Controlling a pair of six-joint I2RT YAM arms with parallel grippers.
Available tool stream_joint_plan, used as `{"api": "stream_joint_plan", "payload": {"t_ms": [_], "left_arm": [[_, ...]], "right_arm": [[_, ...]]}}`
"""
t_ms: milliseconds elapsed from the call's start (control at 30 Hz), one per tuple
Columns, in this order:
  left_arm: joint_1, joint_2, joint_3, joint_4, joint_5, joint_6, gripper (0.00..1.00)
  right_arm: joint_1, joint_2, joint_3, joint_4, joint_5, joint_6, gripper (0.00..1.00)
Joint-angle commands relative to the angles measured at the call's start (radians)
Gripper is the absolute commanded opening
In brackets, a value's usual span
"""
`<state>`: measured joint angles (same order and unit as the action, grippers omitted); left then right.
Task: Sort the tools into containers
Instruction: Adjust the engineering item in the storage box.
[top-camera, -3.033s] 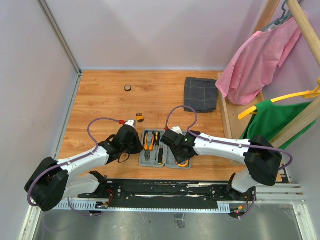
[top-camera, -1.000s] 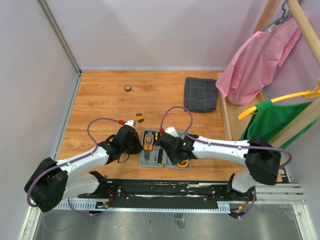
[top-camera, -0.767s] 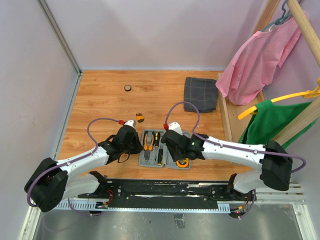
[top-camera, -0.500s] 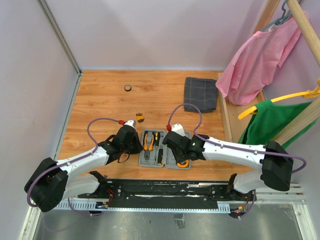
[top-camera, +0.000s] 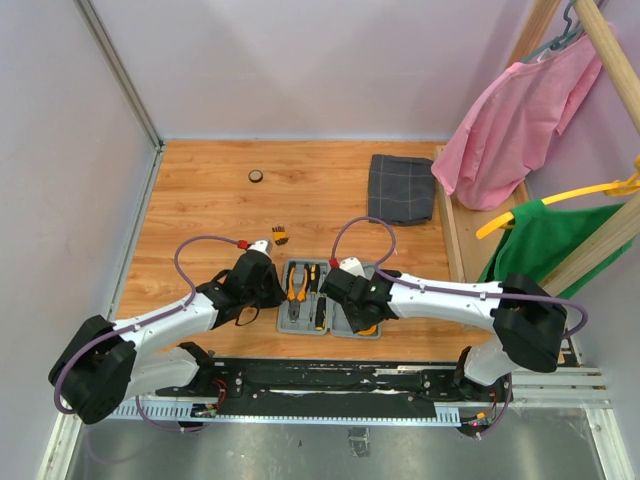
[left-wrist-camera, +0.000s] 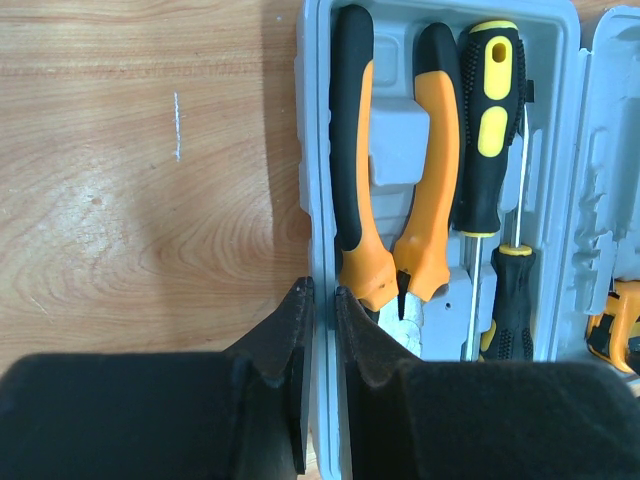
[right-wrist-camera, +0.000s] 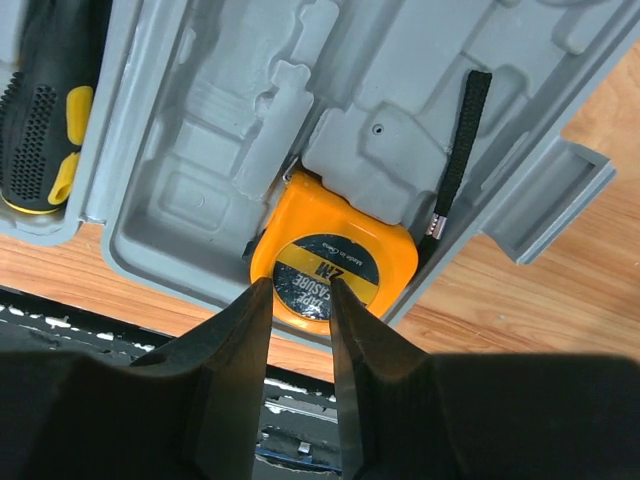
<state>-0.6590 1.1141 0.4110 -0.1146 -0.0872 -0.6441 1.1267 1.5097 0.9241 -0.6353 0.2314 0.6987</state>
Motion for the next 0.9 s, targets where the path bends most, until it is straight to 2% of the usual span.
{"api": "stream_joint_plan", "payload": {"t_ms": [0, 133, 267, 500, 600, 867], "left_arm": [[-0.011, -0.017, -0.014, -0.024, 0.006, 0.009, 0.07], [-0.01, -0.034, -0.009, -0.035, -0.002, 0.002, 0.08], [-0.011, -0.054, 0.019, -0.075, -0.034, 0.005, 0.11], [-0.01, -0.084, 0.09, -0.14, -0.084, 0.022, 0.25], [-0.01, -0.089, 0.115, -0.157, -0.097, 0.024, 0.35], [-0.009, -0.099, 0.155, -0.188, -0.152, 0.032, 0.4]], "right_arm": [[-0.011, 0.061, -0.025, -0.041, -0.022, 0.028, 0.3], [-0.011, 0.096, -0.047, -0.04, -0.05, 0.035, 0.3], [-0.011, 0.059, -0.061, -0.038, -0.031, 0.04, 0.3], [-0.017, -0.095, -0.017, 0.003, 0.025, -0.022, 0.33], [-0.038, -0.147, -0.001, 0.005, 0.046, -0.034, 0.33], [-0.117, -0.14, -0.022, 0.003, -0.05, -0.037, 0.3]]}}
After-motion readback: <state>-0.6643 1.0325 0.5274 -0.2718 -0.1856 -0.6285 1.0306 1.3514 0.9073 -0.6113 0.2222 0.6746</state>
